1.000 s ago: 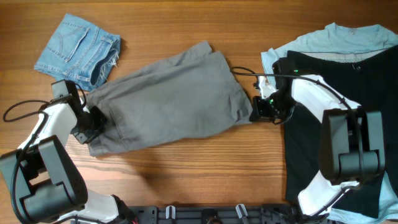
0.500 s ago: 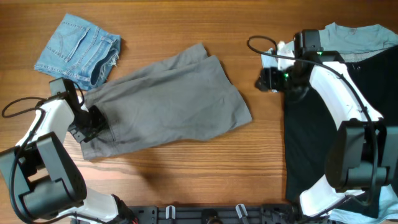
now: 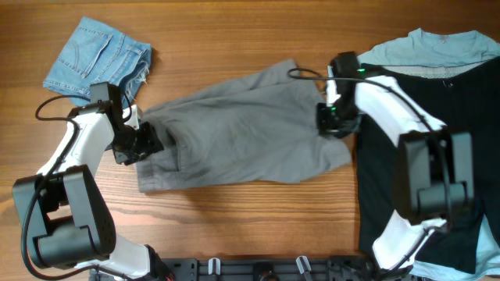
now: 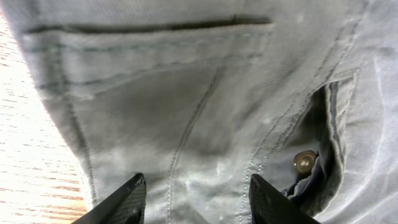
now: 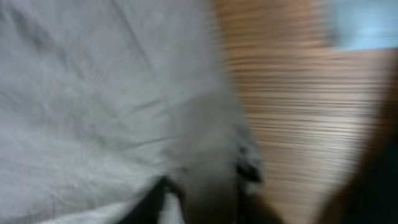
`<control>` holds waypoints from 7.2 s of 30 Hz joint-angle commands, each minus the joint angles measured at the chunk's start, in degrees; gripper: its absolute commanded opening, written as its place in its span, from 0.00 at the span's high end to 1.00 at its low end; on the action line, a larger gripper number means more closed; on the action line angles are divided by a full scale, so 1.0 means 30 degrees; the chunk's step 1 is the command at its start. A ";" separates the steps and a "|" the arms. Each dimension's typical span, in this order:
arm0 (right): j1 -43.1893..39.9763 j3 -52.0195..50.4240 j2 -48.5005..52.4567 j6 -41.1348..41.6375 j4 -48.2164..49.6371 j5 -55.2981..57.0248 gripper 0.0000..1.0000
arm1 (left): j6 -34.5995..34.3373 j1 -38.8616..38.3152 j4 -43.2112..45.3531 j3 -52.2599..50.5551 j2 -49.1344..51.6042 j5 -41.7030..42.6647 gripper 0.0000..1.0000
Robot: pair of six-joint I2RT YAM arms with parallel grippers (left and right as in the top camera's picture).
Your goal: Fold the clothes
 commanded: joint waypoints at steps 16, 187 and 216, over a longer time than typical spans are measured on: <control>0.2033 -0.1173 0.0087 -0.1836 0.2936 -0.5384 0.96 | 0.2368 -0.3934 -0.0357 0.0699 0.0284 0.3053 0.96; 0.2033 -0.1064 -0.1377 -0.1231 0.4765 -0.2135 0.96 | -0.5202 -0.7519 0.4430 0.4699 0.8517 0.8925 0.96; 0.0415 -0.1064 -0.5945 -0.0976 0.3322 -0.1894 0.84 | -1.2568 0.0627 2.5864 1.1096 0.7577 0.8794 0.96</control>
